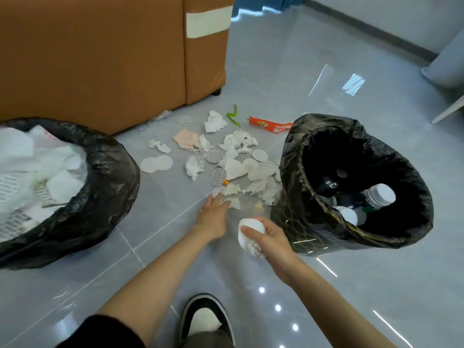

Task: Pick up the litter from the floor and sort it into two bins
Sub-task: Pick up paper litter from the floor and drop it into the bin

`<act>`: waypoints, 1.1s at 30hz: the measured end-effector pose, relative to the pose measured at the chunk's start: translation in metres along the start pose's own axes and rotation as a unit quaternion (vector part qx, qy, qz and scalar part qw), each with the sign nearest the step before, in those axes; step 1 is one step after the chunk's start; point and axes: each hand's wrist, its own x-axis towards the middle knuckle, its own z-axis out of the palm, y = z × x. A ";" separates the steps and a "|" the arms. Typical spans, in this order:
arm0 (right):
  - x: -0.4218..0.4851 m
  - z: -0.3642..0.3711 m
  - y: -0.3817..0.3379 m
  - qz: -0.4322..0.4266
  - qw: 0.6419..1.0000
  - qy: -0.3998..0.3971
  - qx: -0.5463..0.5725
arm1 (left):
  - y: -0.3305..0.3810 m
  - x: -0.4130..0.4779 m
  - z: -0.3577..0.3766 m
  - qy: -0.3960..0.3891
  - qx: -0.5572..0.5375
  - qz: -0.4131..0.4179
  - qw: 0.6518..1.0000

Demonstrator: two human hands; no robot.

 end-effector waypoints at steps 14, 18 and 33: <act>0.024 -0.005 -0.003 0.030 0.998 0.015 0.057 | -0.005 -0.004 0.018 0.081 0.087 0.013 0.993; 0.017 -0.002 0.001 0.032 0.997 0.011 0.070 | -0.004 -0.024 0.033 0.081 0.090 -0.033 0.992; -0.018 0.024 -0.005 0.018 0.999 -0.031 0.039 | -0.041 -0.079 0.043 0.068 -0.234 -0.112 0.963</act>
